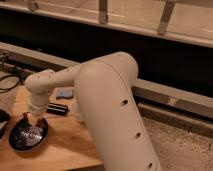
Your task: Place the pepper in the ceramic bowl
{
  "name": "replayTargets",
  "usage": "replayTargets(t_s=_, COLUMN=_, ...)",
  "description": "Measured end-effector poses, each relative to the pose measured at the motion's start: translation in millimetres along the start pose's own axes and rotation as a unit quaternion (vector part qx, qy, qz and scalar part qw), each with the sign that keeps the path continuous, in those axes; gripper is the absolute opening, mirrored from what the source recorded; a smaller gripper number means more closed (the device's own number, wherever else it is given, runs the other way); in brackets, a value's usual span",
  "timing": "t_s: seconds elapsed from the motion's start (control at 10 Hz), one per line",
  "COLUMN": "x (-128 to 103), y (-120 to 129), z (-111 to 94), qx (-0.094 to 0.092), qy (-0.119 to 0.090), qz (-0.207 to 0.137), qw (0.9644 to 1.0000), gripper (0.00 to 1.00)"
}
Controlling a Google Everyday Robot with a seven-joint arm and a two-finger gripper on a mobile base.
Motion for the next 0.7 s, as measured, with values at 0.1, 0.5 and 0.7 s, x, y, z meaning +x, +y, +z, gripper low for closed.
replayTargets(t_s=0.1, x=1.1, y=0.1, z=0.3, qx=0.000, qy=0.001, qz=0.001, qw=1.0000, gripper=0.93)
replayTargets(t_s=0.5, x=-0.9, y=1.8, z=2.0, qx=-0.001, qy=-0.003, qz=-0.002, qw=1.0000, gripper=0.93)
replayTargets(t_s=0.7, x=-1.0, y=2.1, z=2.2, qx=-0.001, qy=-0.003, qz=-0.002, qw=1.0000, gripper=0.93)
